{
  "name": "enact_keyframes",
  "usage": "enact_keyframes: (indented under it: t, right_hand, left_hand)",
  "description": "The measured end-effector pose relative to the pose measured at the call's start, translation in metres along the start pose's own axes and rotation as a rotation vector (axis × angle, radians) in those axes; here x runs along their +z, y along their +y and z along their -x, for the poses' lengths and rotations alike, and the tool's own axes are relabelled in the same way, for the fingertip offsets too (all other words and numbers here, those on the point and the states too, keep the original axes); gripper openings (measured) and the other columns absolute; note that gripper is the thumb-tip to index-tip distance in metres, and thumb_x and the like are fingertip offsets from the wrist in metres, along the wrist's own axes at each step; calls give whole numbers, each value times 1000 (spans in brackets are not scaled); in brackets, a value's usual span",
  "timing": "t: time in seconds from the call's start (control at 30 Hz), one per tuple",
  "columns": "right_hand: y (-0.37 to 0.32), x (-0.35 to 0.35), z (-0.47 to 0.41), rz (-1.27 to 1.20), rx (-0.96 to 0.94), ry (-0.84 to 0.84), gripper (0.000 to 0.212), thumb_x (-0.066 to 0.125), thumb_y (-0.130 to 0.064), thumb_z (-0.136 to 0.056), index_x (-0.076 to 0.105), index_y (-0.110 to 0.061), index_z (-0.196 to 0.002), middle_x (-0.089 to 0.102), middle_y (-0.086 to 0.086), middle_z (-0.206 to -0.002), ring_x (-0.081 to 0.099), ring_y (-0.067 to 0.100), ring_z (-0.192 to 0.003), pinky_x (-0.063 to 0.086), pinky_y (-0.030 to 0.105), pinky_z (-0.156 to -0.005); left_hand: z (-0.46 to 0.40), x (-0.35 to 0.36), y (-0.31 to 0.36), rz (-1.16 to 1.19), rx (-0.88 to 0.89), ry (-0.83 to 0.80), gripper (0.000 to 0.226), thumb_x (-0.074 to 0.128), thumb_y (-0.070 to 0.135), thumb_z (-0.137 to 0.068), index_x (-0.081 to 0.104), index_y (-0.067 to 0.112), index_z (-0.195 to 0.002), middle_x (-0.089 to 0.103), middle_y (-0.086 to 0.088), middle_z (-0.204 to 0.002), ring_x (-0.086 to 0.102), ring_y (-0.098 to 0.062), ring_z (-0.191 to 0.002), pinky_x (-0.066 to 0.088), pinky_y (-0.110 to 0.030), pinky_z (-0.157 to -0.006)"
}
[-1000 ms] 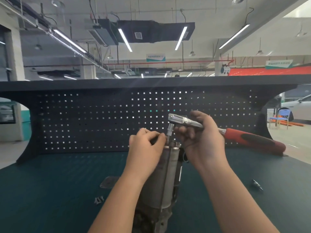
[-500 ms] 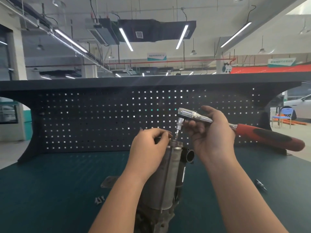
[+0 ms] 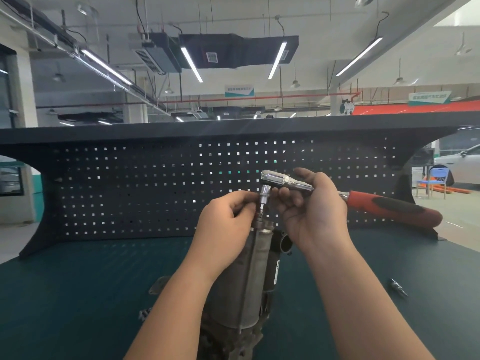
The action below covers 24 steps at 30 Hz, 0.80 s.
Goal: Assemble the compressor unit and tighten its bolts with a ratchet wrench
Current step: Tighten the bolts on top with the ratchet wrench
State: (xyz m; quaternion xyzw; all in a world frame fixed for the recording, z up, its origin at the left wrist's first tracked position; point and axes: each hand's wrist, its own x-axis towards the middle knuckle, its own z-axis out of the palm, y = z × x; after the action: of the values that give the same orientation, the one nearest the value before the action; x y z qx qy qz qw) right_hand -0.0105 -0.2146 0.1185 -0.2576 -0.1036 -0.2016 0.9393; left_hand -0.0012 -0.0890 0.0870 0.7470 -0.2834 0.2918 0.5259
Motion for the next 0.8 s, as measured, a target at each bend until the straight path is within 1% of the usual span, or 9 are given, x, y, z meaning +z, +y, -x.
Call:
enact_keyframes:
  t: [0.1, 0.2, 0.33, 0.37, 0.47, 0.53, 0.63, 0.73, 0.8]
  right_hand:
    - [0, 1, 2, 52, -34, -16, 18, 40, -1, -88, 57, -3, -92, 28, 1, -38, 44, 16, -32, 52, 29, -47]
    - [1, 2, 4, 116, -65, -30, 18, 41, -1, -87, 58, -6, -90, 29, 0, -36, 46, 16, -31, 49, 28, -43]
    - [-1, 0, 3, 139, -56, -45, 17, 43, -3, -86, 59, -8, -83, 29, 0, -37, 44, 17, -32, 47, 29, -52]
    - [-2, -1, 2, 141, -43, -48, 17, 44, -4, -85, 59, -8, -80, 28, 0, -38, 43, 17, -32, 46, 29, -51]
    - [-4, -6, -1, 131, 11, -59, 20, 45, -4, -84, 58, -9, -70, 27, 1, -39, 39, 17, -32, 46, 27, -41]
    - [-4, -10, -5, 106, 56, -53, 20, 44, -4, -83, 56, -9, -69, 27, 1, -39, 37, 16, -32, 47, 28, -40]
    - [0, -18, -11, 88, 122, -49, 18, 43, -7, -83, 56, -10, -71, 28, 0, -41, 35, 16, -35, 51, 31, -54]
    - [4, -23, -17, 26, 189, -53, 20, 40, -13, -88, 54, -11, -75, 29, -1, -41, 36, 15, -36, 45, 39, -76]
    - [5, -24, -18, -22, 220, -73, 20, 37, -15, -90, 53, -10, -79, 29, -1, -41, 36, 14, -35, 44, 36, -75]
  left_hand:
    - [0, -1, 4, 67, -27, 2, 31, 56, 11, -96, 72, 35, -86, 75, 20, -84, 68, 5, -83, 49, -8, -73]
    - [1, -2, 6, 145, -23, -18, 31, 57, 15, -96, 75, 35, -80, 76, 15, -82, 70, 1, -82, 49, -8, -71]
    - [1, -3, 8, 215, -12, -64, 18, 64, 18, -93, 76, 30, -91, 77, 14, -88, 71, 1, -87, 50, -9, -73]
    - [1, -3, 8, 223, -15, -73, 17, 64, 18, -93, 76, 30, -91, 77, 14, -88, 71, 1, -88, 50, -9, -73]
    - [0, -3, 6, 218, -38, -79, 15, 65, 19, -92, 76, 29, -91, 77, 12, -88, 72, -2, -87, 52, -13, -75]
    - [0, -1, 5, 184, -53, -56, 13, 66, 22, -91, 76, 30, -88, 77, 12, -84, 72, -2, -84, 54, -15, -75]
    - [1, 1, 4, 146, -65, -19, 15, 67, 24, -91, 75, 34, -82, 76, 14, -80, 71, -2, -82, 56, -18, -75]
    - [0, 2, 4, 161, -80, -12, 11, 69, 24, -89, 75, 31, -82, 77, 13, -80, 72, -3, -82, 57, -20, -75]
    - [-1, 2, 3, 193, -90, -14, 10, 70, 22, -88, 75, 29, -83, 77, 10, -80, 73, -5, -82, 57, -19, -75]
